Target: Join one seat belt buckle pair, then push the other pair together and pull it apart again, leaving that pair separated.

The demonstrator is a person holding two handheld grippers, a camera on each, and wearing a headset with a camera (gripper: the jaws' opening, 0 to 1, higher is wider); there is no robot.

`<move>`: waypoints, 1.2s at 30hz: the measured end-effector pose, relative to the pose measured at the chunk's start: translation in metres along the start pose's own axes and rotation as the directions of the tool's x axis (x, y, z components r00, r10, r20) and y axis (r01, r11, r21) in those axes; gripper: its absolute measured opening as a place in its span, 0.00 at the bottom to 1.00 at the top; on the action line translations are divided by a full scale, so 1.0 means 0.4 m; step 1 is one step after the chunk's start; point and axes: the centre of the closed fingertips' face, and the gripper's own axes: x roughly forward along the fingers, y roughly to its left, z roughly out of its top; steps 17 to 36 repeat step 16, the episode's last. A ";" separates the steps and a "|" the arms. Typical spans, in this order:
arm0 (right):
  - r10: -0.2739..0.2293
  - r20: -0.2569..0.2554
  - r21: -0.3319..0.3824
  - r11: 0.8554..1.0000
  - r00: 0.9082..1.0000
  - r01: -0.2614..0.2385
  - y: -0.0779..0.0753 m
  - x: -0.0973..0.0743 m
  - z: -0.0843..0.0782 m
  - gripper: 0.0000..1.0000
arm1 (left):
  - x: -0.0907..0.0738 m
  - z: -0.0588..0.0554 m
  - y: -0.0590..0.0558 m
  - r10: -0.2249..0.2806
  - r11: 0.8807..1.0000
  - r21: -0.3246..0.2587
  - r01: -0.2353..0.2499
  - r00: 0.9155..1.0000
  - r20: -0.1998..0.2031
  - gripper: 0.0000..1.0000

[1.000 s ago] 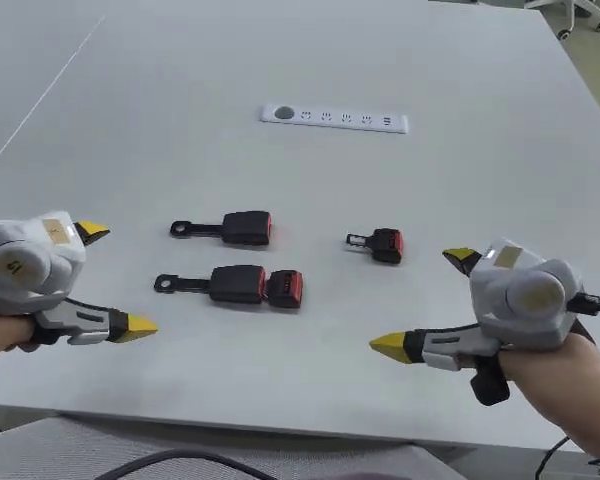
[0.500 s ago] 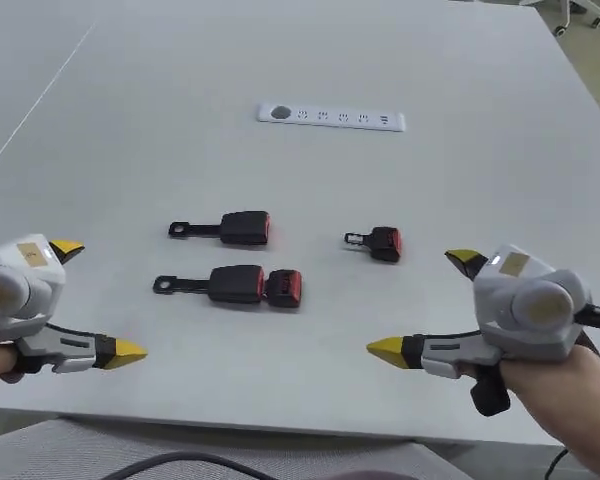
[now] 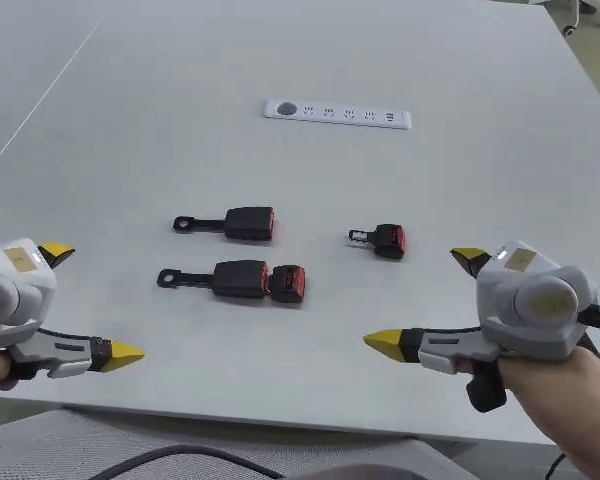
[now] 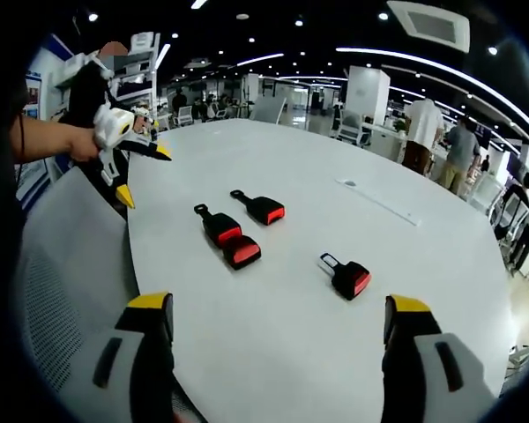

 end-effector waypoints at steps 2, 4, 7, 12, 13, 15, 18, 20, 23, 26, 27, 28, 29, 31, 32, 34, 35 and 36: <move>-0.003 0.003 0.000 1.000 1.000 0.003 0.001 0.000 0.003 1.00 | -0.001 0.000 -0.002 -0.001 1.000 0.003 0.001 1.000 0.000 1.00; -0.004 -0.002 0.006 1.000 1.000 0.004 0.002 0.002 0.000 1.00 | -0.003 -0.004 -0.005 -0.004 1.000 0.021 0.004 1.000 -0.015 1.00; -0.011 0.002 0.001 1.000 1.000 0.011 0.010 0.001 0.001 1.00 | -0.004 0.003 -0.002 0.004 1.000 0.022 -0.003 1.000 -0.006 1.00; -0.010 0.003 0.007 1.000 1.000 0.010 0.015 0.000 0.001 1.00 | -0.008 0.016 0.003 0.018 1.000 0.015 -0.018 1.000 0.010 1.00; -0.013 0.005 0.016 1.000 1.000 0.013 0.015 -0.001 0.001 1.00 | -0.008 0.017 0.003 0.020 1.000 0.016 -0.020 1.000 0.010 1.00; -0.013 0.005 0.025 1.000 1.000 0.013 0.017 -0.001 0.001 1.00 | -0.009 0.018 0.003 0.022 1.000 0.021 -0.022 1.000 0.011 1.00; -0.015 0.006 0.027 1.000 1.000 0.015 0.017 -0.001 0.001 1.00 | -0.009 0.018 0.003 0.021 1.000 0.021 -0.021 1.000 0.011 1.00; -0.015 0.006 0.027 1.000 1.000 0.015 0.017 -0.001 0.001 1.00 | -0.009 0.018 0.003 0.021 1.000 0.021 -0.021 1.000 0.011 1.00; -0.015 0.006 0.027 1.000 1.000 0.015 0.017 -0.001 0.001 1.00 | -0.009 0.018 0.003 0.021 1.000 0.021 -0.021 1.000 0.011 1.00; -0.015 0.006 0.027 1.000 1.000 0.015 0.017 -0.001 0.001 1.00 | -0.009 0.018 0.003 0.021 1.000 0.021 -0.021 1.000 0.011 1.00; -0.015 0.006 0.027 1.000 1.000 0.015 0.017 -0.001 0.001 1.00 | -0.009 0.018 0.003 0.021 1.000 0.021 -0.021 1.000 0.011 1.00; -0.015 0.006 0.027 1.000 1.000 0.015 0.017 -0.001 0.001 1.00 | -0.009 0.018 0.003 0.021 1.000 0.021 -0.021 1.000 0.011 1.00; -0.015 0.006 0.027 1.000 1.000 0.015 0.017 -0.001 0.001 1.00 | -0.009 0.018 0.003 0.021 1.000 0.021 -0.021 1.000 0.011 1.00; -0.015 0.006 0.027 1.000 1.000 0.015 0.017 -0.001 0.001 1.00 | -0.009 0.018 0.003 0.021 1.000 0.021 -0.021 1.000 0.011 1.00; -0.015 0.006 0.027 1.000 1.000 0.015 0.017 -0.001 0.001 1.00 | -0.009 0.018 0.003 0.021 1.000 0.021 -0.021 1.000 0.011 1.00; -0.015 0.006 0.027 1.000 1.000 0.015 0.017 -0.001 0.001 1.00 | -0.009 0.018 0.003 0.021 1.000 0.021 -0.021 1.000 0.011 1.00; -0.015 0.006 0.027 1.000 1.000 0.015 0.017 -0.001 0.001 1.00 | -0.009 0.018 0.003 0.021 1.000 0.021 -0.021 1.000 0.011 1.00; -0.015 0.006 0.027 1.000 1.000 0.015 0.017 -0.001 0.001 1.00 | -0.009 0.018 0.003 0.021 1.000 0.021 -0.021 1.000 0.011 1.00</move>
